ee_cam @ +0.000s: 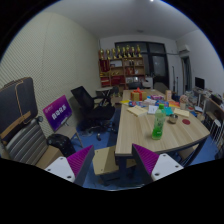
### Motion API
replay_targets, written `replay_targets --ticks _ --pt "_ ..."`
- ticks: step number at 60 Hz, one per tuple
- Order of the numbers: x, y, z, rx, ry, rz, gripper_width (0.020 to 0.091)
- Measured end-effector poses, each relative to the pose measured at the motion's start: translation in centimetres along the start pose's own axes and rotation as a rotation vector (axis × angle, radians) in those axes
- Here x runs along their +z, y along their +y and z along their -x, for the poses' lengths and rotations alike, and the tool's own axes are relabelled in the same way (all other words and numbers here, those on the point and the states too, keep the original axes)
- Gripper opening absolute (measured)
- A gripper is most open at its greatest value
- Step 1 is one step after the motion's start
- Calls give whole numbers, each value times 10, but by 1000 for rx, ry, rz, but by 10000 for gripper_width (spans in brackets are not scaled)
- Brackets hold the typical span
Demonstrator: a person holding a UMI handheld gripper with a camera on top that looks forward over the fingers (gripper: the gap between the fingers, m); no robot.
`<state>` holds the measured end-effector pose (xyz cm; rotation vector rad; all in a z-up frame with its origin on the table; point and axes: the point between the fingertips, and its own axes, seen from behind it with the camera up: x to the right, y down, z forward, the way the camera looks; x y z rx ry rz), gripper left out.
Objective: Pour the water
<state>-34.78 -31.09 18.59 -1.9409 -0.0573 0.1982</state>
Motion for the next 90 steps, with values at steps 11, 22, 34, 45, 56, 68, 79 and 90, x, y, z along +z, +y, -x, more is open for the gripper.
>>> replay_targets --ticks 11,22,34,45,56,68,79,90 --pt "5 2 11 26 43 -7 822" --pt "28 2 -34 12 83 -56 799" --pt "104 0 -159 -19 160 -107 803" --pt "204 -12 -249 -5 173 -140 816" --pt "278 -18 -274 -21 129 -155 816" --pt "313 -20 -270 -121 95 -163 514" --pt "315 -21 -267 -165 79 -169 464" --pt "326 -27 -259 -32 -24 -80 357"
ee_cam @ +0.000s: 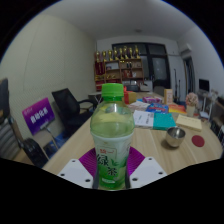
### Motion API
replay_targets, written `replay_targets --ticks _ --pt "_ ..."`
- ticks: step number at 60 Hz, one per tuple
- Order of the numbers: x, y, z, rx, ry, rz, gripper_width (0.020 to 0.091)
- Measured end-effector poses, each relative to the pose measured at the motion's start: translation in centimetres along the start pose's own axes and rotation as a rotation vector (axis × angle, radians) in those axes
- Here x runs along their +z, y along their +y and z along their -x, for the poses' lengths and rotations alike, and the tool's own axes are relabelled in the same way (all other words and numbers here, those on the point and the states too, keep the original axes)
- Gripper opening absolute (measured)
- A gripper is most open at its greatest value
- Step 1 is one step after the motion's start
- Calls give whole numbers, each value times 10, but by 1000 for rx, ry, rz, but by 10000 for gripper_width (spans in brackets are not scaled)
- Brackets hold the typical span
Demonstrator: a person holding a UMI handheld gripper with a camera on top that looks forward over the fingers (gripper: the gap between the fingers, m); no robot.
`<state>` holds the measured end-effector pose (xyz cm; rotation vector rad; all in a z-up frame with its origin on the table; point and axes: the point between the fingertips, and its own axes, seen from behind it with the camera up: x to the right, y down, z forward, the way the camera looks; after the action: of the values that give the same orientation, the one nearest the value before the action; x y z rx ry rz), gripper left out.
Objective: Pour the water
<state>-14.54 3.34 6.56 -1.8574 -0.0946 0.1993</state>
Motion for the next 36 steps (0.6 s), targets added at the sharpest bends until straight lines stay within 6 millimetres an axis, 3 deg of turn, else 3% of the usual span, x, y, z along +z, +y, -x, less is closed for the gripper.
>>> replay_targets --ticks 3,9,18,19,22,28,33,35,36 --pt "4 -18 -2 91 -36 -4 357" --pt "13 -75 -7 410 -108 -39 358" --pt "35 -120 -58 1064 -241 -61 356" --pt "31 -135 -53 1163 -232 -63 355" --pt "40 -138 -73 1406 -324 -91 354" --pt "37 -159 -89 1823 -458 -86 357" --pt "48 -140 -100 1917 -488 -88 356" --pt "48 -135 -108 1955 -502 -91 356" --pt "35 -141 -103 1988 -492 -93 355"
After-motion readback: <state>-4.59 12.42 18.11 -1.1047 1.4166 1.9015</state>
